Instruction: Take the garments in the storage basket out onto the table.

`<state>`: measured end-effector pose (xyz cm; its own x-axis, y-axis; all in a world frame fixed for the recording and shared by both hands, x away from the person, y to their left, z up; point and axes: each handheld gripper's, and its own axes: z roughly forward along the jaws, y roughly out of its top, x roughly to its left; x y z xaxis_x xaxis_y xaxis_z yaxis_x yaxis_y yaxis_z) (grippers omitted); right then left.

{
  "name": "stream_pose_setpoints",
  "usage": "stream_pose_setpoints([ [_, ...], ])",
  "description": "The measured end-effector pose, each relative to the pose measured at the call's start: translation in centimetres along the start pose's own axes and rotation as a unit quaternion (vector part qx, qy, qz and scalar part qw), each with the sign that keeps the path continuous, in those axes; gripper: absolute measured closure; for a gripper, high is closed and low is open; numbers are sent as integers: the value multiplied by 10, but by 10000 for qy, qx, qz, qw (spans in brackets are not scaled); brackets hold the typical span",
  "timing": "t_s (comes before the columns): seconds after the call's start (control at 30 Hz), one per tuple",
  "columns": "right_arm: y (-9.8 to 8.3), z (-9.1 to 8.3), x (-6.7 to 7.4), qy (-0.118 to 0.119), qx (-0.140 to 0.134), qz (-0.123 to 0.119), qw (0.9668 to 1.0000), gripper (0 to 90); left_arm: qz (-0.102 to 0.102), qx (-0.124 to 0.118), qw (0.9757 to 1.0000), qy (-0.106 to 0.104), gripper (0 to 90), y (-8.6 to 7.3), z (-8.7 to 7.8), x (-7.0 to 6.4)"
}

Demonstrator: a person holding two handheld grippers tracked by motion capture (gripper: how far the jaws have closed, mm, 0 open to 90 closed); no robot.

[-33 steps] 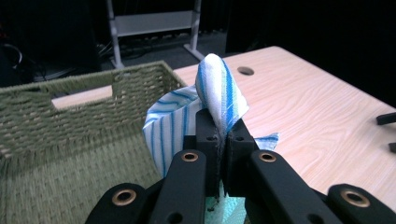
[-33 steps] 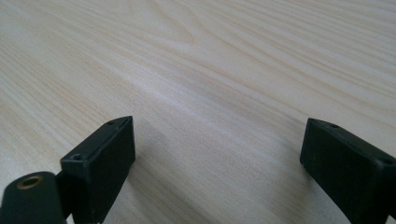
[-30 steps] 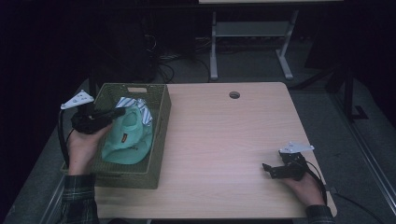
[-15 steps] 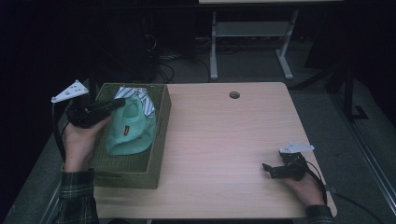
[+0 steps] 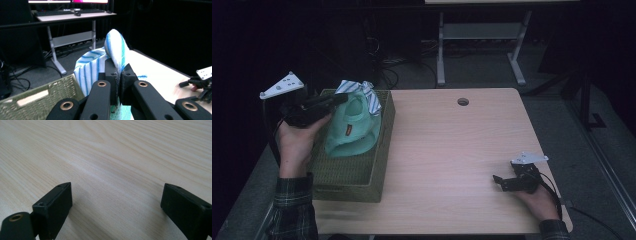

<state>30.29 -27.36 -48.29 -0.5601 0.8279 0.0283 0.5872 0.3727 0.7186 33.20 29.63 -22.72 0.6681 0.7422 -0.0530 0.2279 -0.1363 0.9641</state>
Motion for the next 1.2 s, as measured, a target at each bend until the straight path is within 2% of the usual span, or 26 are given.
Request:
stream_pose_setpoints([
  [0.47, 0, 0, 0, -2, -3, -4, 10000, 99, 229, -180, 9989, -376, 870, 26, 15, -26],
  [0.57, 0, 0, 0, 2, 0, -3, 10000, 99, 303, -191, 9983, -460, 870, 31, 19, -31],
  [0.83, 0, 0, 0, 0, -1, -4, 10000, 99, 326, -231, 9969, -671, 870, 37, 32, -44],
  [1.2, 0, 0, 0, 1, -3, -9, 10000, 99, 442, -250, 9938, -989, 871, 47, 51, -63],
])
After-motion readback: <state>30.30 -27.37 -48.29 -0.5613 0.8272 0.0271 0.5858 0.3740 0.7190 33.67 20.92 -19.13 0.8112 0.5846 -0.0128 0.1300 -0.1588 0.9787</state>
